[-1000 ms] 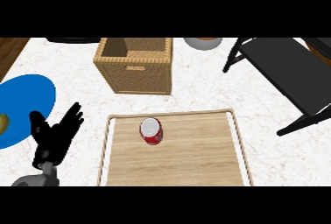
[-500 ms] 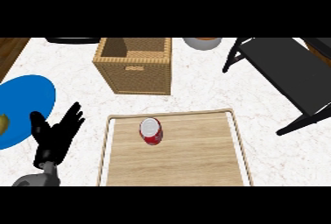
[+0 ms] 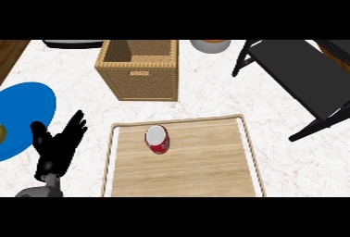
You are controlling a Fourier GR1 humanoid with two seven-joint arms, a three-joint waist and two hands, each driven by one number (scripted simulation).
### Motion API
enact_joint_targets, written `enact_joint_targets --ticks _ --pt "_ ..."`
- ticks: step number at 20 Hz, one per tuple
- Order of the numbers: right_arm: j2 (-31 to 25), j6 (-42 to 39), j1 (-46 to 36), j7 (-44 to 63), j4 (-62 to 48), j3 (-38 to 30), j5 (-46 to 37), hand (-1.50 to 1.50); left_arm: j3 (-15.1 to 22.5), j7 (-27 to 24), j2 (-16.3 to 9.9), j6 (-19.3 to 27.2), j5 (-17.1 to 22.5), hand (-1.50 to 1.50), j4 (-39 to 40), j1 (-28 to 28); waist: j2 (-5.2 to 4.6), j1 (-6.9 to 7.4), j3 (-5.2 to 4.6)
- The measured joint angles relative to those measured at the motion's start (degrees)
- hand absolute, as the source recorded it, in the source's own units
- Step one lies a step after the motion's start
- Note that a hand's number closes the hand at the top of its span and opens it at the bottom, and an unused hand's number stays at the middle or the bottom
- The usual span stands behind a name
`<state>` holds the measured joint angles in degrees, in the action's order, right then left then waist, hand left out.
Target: Pick the eggplant from the tray and place it in the tiered shelf
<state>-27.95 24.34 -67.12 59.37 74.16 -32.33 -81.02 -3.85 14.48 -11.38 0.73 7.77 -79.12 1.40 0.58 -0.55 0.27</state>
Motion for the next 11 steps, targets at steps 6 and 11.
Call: enact_joint_targets --ticks 6,11 --pt "1.7 -3.81 3.76 2.5 16.51 -2.79 -2.17 -1.5 0.37 1.09 0.93 1.23 -0.59 0.0 -0.76 -0.3 0.35 -0.91 -0.02" --pt "3.28 -12.87 9.01 3.08 32.3 -5.12 0.95 -1.5 -0.43 1.74 0.4 0.85 0.04 0.0 -1.85 -1.12 0.41 -1.12 -0.09"
